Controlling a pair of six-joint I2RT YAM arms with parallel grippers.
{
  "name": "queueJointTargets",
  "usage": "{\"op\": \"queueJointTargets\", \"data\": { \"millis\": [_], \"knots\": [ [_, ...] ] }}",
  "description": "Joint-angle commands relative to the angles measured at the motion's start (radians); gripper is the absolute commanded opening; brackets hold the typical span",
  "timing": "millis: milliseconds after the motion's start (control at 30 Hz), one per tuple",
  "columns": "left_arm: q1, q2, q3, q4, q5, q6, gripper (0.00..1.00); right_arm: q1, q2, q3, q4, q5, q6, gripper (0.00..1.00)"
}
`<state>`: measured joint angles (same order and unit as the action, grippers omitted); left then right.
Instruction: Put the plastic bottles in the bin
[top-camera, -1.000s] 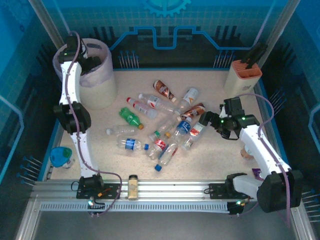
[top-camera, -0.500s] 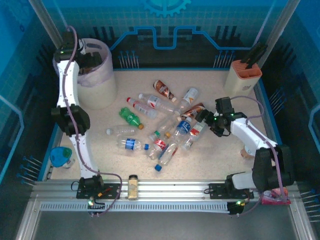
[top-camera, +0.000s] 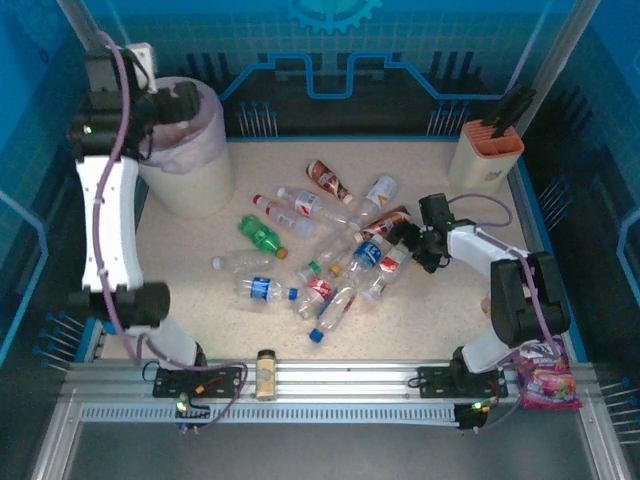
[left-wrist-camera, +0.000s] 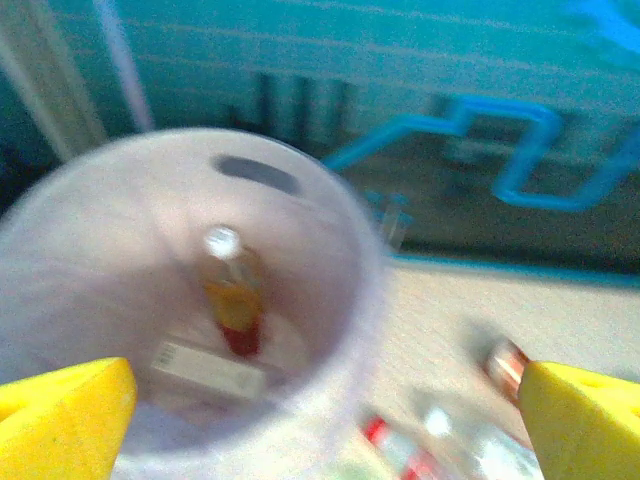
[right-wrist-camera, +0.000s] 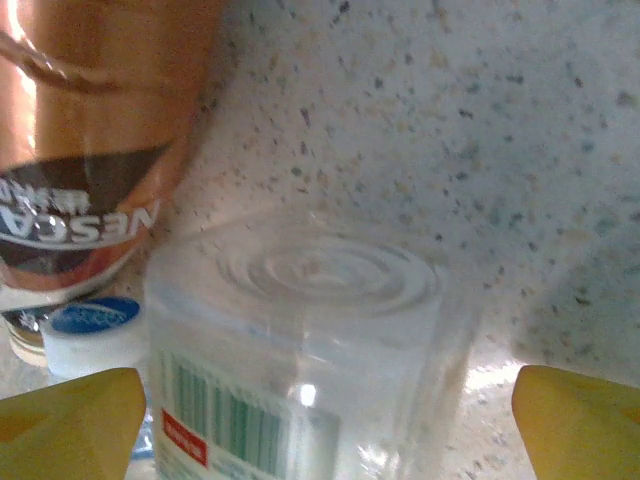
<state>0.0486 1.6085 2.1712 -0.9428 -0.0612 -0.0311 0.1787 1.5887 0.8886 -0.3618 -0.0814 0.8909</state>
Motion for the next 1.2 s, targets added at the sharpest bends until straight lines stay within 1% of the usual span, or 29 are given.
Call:
{"op": "queueJointTargets", "data": {
  "millis": [0, 133, 267, 333, 400, 533, 633, 733, 867, 1000, 1167],
  "knots": [
    [-0.119, -0.123, -0.18, 0.077, 0.113, -0.082, 0.99, 0.014, 0.045, 0.05, 0.031, 0.023, 0.005, 0.94],
    [-0.272, -0.241, -0.452, 0.188, 0.217, -0.191, 0.99, 0.013, 0.075, 0.059, 0.057, 0.014, 0.005, 0.9],
    [-0.368, -0.358, -0.794, 0.418, 0.342, -0.388, 0.99, 0.009, 0.065, 0.059, 0.055, 0.017, -0.006, 0.79],
    [-0.412, -0.387, -0.923, 0.512, 0.362, -0.457, 0.99, 0.007, 0.063, 0.058, 0.052, 0.017, -0.016, 0.74],
    [-0.449, -0.389, -1.001, 0.55, 0.348, -0.501, 0.99, 0.001, 0.059, 0.061, 0.044, 0.008, -0.026, 0.7],
    [-0.511, -0.364, -1.069, 0.619, 0.346, -0.553, 0.99, -0.013, 0.02, 0.061, 0.019, -0.01, -0.047, 0.63],
    [-0.553, -0.311, -1.084, 0.701, 0.385, -0.595, 0.99, -0.024, -0.036, 0.065, -0.01, -0.035, -0.062, 0.62],
    [-0.596, -0.238, -1.078, 0.781, 0.423, -0.624, 0.99, -0.026, -0.103, 0.062, -0.009, -0.087, -0.082, 0.58],
    [-0.651, -0.141, -1.017, 0.776, 0.423, -0.606, 0.99, -0.024, -0.16, 0.078, 0.008, -0.201, -0.127, 0.58],
    [-0.691, -0.063, -0.987, 0.843, 0.456, -0.624, 0.99, -0.015, -0.18, 0.115, 0.035, -0.351, -0.156, 0.58],
    [-0.728, 0.028, -0.948, 0.898, 0.471, -0.648, 0.99, 0.015, -0.17, 0.144, 0.09, -0.49, -0.117, 0.58]
  ]
}}
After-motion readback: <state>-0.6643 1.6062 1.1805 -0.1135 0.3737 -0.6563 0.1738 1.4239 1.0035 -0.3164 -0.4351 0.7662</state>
